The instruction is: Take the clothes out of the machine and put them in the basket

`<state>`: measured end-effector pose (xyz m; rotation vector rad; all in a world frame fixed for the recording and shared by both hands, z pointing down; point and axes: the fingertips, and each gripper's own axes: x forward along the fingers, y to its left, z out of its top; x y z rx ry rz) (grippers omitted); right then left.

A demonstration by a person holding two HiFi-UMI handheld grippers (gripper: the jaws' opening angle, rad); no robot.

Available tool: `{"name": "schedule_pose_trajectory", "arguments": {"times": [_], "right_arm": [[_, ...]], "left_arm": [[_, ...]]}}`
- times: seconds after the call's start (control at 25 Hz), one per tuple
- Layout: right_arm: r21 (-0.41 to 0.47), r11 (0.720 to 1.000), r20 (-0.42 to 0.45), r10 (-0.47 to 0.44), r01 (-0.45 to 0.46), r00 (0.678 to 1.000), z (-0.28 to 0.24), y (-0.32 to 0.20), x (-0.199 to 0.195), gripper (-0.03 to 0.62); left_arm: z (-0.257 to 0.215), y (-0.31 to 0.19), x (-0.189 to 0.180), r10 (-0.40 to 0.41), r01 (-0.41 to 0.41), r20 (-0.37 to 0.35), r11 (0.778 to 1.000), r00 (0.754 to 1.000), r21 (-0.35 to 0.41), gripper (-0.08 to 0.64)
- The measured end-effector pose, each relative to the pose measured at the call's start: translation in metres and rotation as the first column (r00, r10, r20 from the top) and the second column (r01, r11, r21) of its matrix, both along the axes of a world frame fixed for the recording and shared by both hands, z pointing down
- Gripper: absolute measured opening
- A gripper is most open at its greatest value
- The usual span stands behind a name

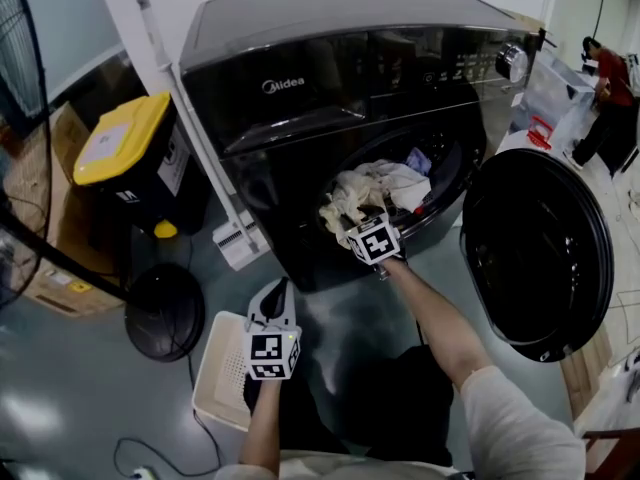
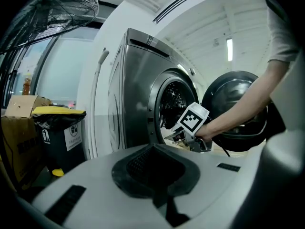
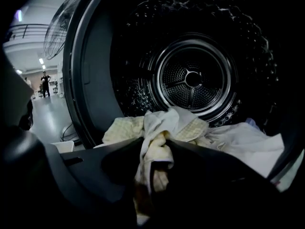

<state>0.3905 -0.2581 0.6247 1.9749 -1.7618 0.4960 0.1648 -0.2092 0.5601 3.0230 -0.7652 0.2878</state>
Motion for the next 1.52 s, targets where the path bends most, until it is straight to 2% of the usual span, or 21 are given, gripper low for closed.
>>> {"name": "schedule_pose_trajectory", "arguments": {"times": [0.08, 0.16, 0.36, 0.48, 0.8, 1.24, 1.52], "right_arm": [[-0.014, 1.000, -0.047, -0.011, 0.010, 0.999, 0.002, 0.002, -0.002, 0.114], [-0.009, 1.000, -0.061, -0.004, 0.004, 0.998, 0.002, 0.004, -0.001, 0.099], [0.049, 0.999, 0.014, 0.007, -0.008, 1.000, -0.014, 0.010, 0.000, 0.089], [0.113, 0.993, 0.061, 0.010, -0.016, 0.998, -0.034, 0.022, -0.003, 0.086], [0.223, 0.975, 0.033, -0.016, 0.008, 0.999, -0.084, 0.073, -0.015, 0.083], [0.361, 0.932, 0.066, 0.004, -0.028, 0.998, -0.137, 0.167, -0.037, 0.081], [0.443, 0.896, 0.034, 0.019, -0.033, 0.999, -0.193, 0.211, -0.042, 0.081]], "left_arm": [[-0.002, 0.000, 0.000, -0.002, 0.002, -0.003, 1.000, 1.000, 0.001, 0.018], [-0.001, 0.000, -0.002, -0.007, 0.007, -0.003, 1.000, 1.000, 0.002, 0.018], [-0.004, -0.004, -0.006, -0.014, 0.014, -0.010, 1.000, 1.000, 0.010, 0.018], [-0.005, -0.006, -0.006, -0.009, 0.010, -0.015, 1.000, 1.000, 0.010, 0.018], [-0.007, -0.001, 0.001, 0.022, -0.022, -0.027, 1.000, 0.999, 0.001, 0.018], [-0.016, 0.007, 0.005, 0.058, -0.058, -0.051, 0.998, 0.997, 0.006, 0.018], [-0.024, 0.020, 0.014, 0.091, -0.090, -0.061, 0.996, 0.994, 0.014, 0.018]]}}
